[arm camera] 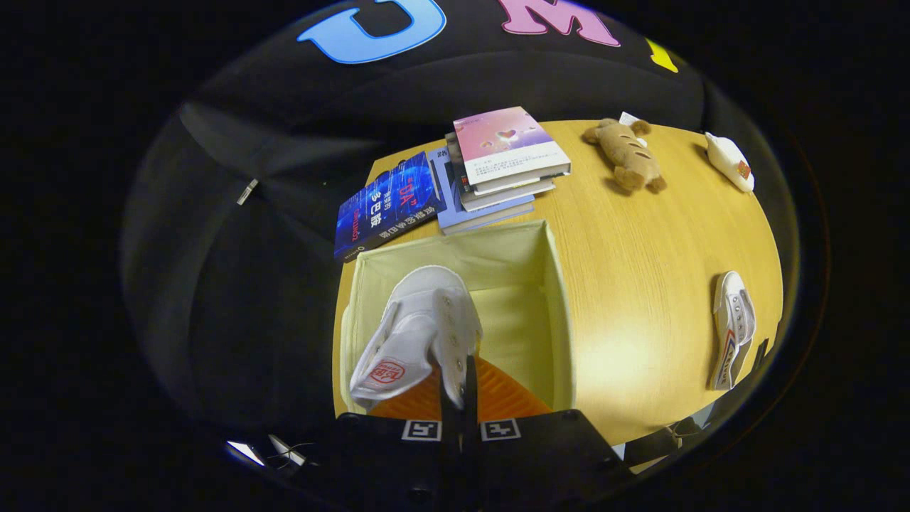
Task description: Open the storage box then place both shoes into the box .Put the left shoe in first, then the right shoe, with the right side of both shoes facing outward in a uniform manner.
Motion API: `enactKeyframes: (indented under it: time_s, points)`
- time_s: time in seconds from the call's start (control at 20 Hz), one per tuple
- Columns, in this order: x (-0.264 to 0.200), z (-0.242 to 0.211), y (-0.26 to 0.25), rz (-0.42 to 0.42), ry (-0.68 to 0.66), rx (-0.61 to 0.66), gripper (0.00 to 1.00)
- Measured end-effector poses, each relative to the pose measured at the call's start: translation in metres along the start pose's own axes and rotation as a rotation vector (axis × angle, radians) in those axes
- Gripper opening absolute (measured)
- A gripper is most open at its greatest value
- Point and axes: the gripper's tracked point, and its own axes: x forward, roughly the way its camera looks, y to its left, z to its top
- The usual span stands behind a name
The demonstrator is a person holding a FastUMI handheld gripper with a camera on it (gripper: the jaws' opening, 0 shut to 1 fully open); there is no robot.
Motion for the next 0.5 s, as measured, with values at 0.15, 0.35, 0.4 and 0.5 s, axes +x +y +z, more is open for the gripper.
enactKeyframes:
  time_s: [0.15, 0.35, 0.4, 0.5]
  points:
    - [0.018, -0.005, 0.003, -0.012, 0.032, 0.027, 0.05]
    - [0.030, -0.006, 0.001, -0.034, 0.028, 0.020, 0.07]
    - [0.033, -0.007, 0.001, -0.034, 0.030, 0.024, 0.07]
    - [0.036, -0.010, 0.005, -0.017, 0.042, 0.035, 0.07]
